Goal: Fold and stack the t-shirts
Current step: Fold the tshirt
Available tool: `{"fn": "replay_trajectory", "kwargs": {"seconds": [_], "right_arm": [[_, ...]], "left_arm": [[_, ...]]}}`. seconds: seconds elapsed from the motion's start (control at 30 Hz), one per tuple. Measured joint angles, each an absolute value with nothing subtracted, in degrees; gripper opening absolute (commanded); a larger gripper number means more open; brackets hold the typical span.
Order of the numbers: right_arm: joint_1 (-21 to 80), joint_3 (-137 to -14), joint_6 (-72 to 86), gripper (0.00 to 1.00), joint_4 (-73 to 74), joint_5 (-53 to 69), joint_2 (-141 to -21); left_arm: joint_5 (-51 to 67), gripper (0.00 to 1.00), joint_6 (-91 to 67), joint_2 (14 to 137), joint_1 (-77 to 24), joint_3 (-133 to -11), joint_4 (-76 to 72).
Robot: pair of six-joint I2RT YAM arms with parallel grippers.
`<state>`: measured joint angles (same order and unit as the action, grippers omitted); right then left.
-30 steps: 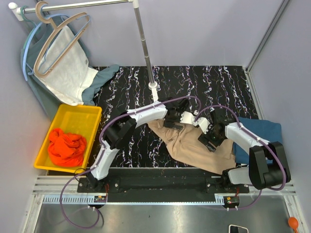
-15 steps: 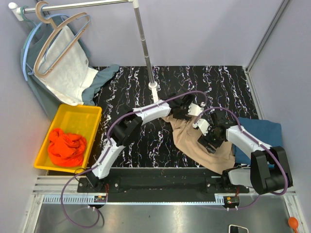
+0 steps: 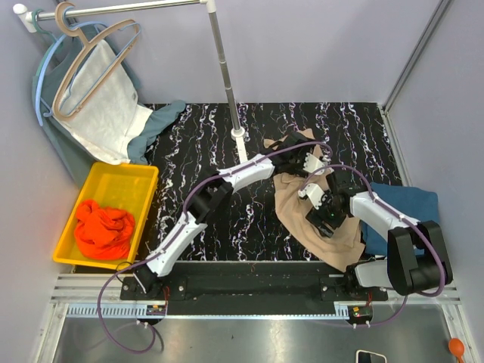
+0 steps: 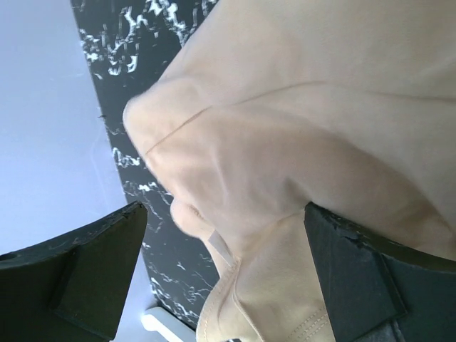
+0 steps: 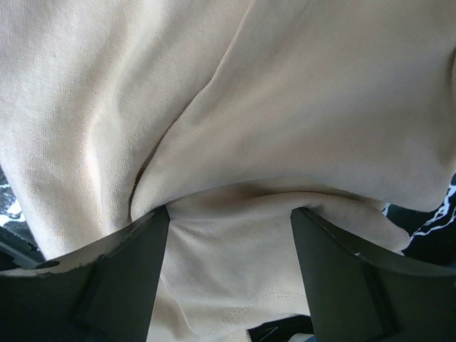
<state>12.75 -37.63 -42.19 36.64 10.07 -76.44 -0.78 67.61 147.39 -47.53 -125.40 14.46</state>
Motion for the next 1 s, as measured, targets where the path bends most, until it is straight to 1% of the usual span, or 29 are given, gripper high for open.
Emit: {"fn": "replay_trajectory", "kwargs": {"seconds": [0.17, 0.47, 0.6, 1.0], "right_arm": [[12.75, -40.49, -41.52, 0.77, 36.05, 10.20, -80.23], [12.78, -48.05, -38.37, 0.77, 32.69, 10.76, -88.68], [13.06, -51.13, -37.12, 0.77, 32.45, 10.85, -91.66], [19.29, -52.07, -36.07, 0.77, 31.77, 10.59, -92.55]], "left_arm": [[-0.89, 0.99, 69.60, 149.58, -44.97, -127.66, 11.90], [-3.51, 0.99, 73.82, 152.46, -34.17, -130.69, 8.73], [-4.19, 0.99, 76.12, 154.06, -30.87, -132.11, 5.93], [-3.46, 0.99, 84.25, 157.51, -32.21, -132.40, -2.66]]}}
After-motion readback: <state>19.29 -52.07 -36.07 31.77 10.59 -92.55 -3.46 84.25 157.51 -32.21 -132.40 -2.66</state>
